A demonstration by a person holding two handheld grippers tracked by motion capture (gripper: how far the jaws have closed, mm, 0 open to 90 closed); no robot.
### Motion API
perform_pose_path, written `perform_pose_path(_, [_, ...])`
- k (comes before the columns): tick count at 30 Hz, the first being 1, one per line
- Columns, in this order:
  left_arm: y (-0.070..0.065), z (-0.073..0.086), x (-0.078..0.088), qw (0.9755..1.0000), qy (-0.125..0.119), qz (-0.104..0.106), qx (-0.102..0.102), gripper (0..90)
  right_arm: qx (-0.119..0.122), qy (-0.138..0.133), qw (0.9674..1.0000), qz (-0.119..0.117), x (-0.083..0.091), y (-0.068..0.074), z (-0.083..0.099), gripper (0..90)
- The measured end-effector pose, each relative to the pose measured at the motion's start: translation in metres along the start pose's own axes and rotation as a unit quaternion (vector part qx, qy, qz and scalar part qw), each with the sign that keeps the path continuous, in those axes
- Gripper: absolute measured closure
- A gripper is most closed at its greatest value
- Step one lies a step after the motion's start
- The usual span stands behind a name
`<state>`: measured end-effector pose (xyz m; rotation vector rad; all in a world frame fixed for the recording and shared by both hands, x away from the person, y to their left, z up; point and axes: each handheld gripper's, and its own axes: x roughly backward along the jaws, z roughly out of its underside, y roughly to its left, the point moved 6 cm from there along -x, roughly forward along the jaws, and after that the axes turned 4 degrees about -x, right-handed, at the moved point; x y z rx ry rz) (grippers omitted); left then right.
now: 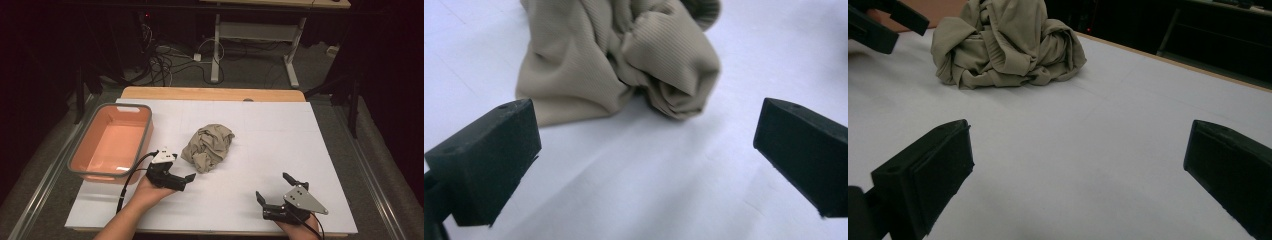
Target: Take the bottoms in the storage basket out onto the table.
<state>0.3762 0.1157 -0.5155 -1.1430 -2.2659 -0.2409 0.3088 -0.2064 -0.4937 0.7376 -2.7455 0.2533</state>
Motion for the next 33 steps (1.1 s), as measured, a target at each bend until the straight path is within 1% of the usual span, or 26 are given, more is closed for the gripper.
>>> perform_pose_path(2, [-0.003,0.004,0.006,0.9999,-0.01,-0.003,-0.006,0.0,-0.001,-0.001,1.0,0.0,0.0,0.0,0.0,0.4])
perform_pose_path(5, [-0.007,0.009,0.017,0.9994,-0.032,-0.008,-0.007,0.0,-0.003,-0.001,1.0,0.0,0.0,-0.001,0.0,0.4])
perform_pose_path(7, [-0.008,0.012,0.024,0.9987,-0.048,-0.015,-0.013,0.0,-0.005,-0.001,1.0,0.0,0.0,-0.001,0.0,0.4])
perform_pose_path(9, [-0.009,0.016,0.032,0.9977,-0.064,-0.02,-0.015,0.0,-0.006,-0.001,1.0,0.001,0.0,-0.001,0.001,0.4])
perform_pose_path(10, [-0.01,0.017,0.035,0.997,-0.073,-0.022,-0.013,0.0,-0.006,-0.001,1.0,0.001,0.0,-0.001,0.001,0.4])
perform_pose_path(13, [-0.012,0.024,0.045,0.9959,-0.085,-0.03,-0.011,0.0,-0.007,-0.002,1.0,0.002,0.001,0.0,0.0,0.4])
perform_pose_path(16, [-0.015,0.033,0.052,0.9953,-0.088,-0.04,-0.014,0.0,-0.006,-0.004,1.0,0.003,0.001,0.0,0.0,0.4])
perform_pose_path(17, [-0.016,0.035,0.055,0.9948,-0.091,-0.043,-0.012,0.0,-0.008,-0.003,1.0,0.005,0.002,0.0,0.001,0.4])
perform_pose_path(20, [-0.019,0.041,0.063,0.9928,-0.111,-0.046,-0.003,0.0,-0.01,-0.005,0.9999,0.008,0.003,-0.001,0.001,0.4])
perform_pose_path(22, [-0.02,0.042,0.066,0.9913,-0.123,-0.048,-0.001,0.0,-0.012,-0.007,0.9999,0.008,0.004,0.0,0.001,0.4])
perform_pose_path(23, [-0.02,0.042,0.066,0.991,-0.126,-0.047,-0.001,0.0,-0.012,-0.007,0.9999,0.009,0.004,0.0,0.001,0.4])
perform_pose_path(27, [-0.019,0.041,0.064,0.9916,-0.121,-0.045,0.0,0.0,-0.012,-0.005,0.9999,0.01,0.002,0.001,0.002,0.4])
perform_pose_path(33, [-0.021,0.042,0.064,0.9915,-0.122,-0.044,-0.01,0.0,-0.011,-0.004,0.9999,0.011,0.002,0.001,0.003,0.4])
